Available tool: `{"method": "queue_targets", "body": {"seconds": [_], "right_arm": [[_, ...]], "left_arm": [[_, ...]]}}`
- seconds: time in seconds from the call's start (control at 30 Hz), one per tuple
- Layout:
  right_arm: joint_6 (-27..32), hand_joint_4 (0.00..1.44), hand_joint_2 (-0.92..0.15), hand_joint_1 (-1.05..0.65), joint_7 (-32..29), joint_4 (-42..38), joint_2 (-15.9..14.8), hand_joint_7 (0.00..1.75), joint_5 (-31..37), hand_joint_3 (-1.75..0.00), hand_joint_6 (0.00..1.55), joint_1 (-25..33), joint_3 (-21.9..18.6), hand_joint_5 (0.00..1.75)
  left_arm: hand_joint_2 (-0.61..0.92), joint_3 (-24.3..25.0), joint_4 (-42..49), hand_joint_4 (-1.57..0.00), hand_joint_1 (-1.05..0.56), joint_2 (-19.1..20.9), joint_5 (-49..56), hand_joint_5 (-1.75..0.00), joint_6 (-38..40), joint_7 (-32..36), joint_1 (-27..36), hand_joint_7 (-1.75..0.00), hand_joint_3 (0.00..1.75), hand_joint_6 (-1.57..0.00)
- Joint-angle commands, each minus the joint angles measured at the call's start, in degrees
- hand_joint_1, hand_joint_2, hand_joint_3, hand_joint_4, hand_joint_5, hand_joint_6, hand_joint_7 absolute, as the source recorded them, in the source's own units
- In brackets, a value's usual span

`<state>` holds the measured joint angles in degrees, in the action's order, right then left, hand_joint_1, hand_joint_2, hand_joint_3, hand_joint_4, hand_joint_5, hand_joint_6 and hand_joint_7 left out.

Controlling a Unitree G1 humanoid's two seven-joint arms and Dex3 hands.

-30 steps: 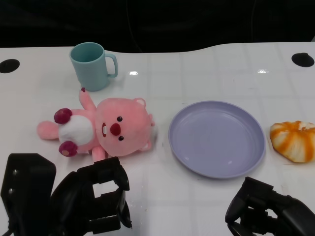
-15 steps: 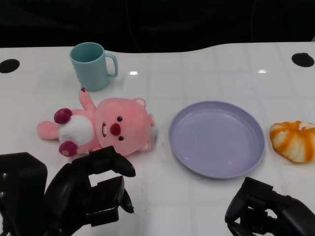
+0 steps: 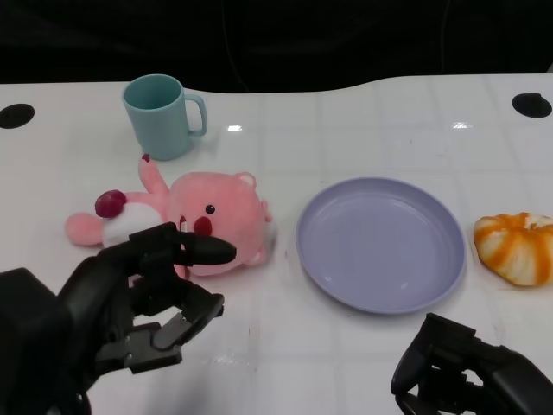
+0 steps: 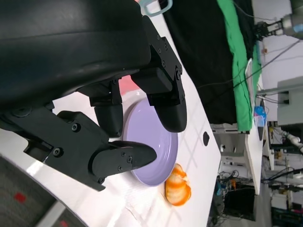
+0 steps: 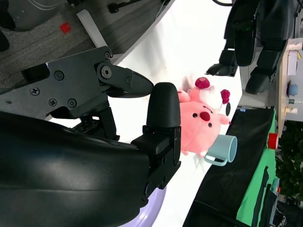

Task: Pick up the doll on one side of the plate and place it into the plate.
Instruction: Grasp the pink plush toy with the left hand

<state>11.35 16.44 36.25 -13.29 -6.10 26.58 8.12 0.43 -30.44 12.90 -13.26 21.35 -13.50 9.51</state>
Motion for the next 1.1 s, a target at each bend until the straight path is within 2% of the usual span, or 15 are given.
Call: {"method": "queue_targets", "body": {"seconds": [0.03, 0.13, 0.33, 0.53, 0.63, 0.83, 1.1], "right_arm": [[0.15, 0.64, -0.88, -0.20, -0.17, 0.62, -0.25, 1.67, -0.17, -0.64, 0.42, -0.01, -0.27, 1.75], [-0.18, 0.64, -0.88, -0.20, 0.04, 0.07, -0.13, 1.67, -0.59, -0.64, 0.42, -0.24, -0.36, 1.75], [-0.90, 0.65, -0.88, -0.22, -0.12, -0.82, -0.11, 1.68, -0.18, -0.65, 0.42, -0.47, -0.29, 1.75], [-2.16, 0.67, -0.86, -0.20, -0.25, -1.61, -0.02, 1.69, 0.27, -0.66, 0.43, -0.61, -0.11, 1.75], [-2.15, 0.66, -0.86, -0.20, -0.21, -1.31, -0.11, 1.69, -0.02, -0.67, 0.43, -0.31, -0.29, 1.75], [-1.62, 0.65, -0.85, -0.20, -0.32, -0.70, -0.27, 1.68, -0.12, -0.68, 0.42, 0.08, -0.55, 1.75], [-1.85, 0.64, -0.86, -0.19, -0.13, -0.57, -0.49, 1.69, -0.17, -0.69, 0.42, 0.32, -0.72, 1.75]], "left_arm": [[0.92, -0.11, -0.84, -0.42, -0.46, 3.75, 3.70, -0.95, -2.41, -1.48, -1.21, -0.37, 0.16, -0.59], [0.92, -0.19, -0.02, -0.31, -0.53, 6.01, 6.50, -0.88, -4.45, -2.33, -2.82, -0.28, 0.11, -0.51], [0.92, -1.52, 2.65, -0.24, -0.52, 10.51, 19.09, -0.85, -10.91, -0.42, -6.16, -0.19, 0.06, -0.47], [0.92, -4.00, 3.47, -0.16, -0.55, 15.57, 33.63, -0.66, -10.48, -0.97, -9.37, -0.07, 0.03, -0.39], [0.91, -5.48, 5.03, -0.18, -0.55, 15.74, 38.06, -0.54, -9.77, -1.06, -11.63, -0.03, 0.00, -0.39], [0.92, -8.41, 8.69, -0.10, -0.56, 15.89, 44.38, -0.47, -7.64, -2.76, -16.02, 0.00, 0.01, -0.34], [0.91, -13.41, 19.49, -0.03, -0.60, 15.65, 51.78, -0.34, -4.09, -5.56, -24.74, 0.00, 0.00, -0.25]]}}
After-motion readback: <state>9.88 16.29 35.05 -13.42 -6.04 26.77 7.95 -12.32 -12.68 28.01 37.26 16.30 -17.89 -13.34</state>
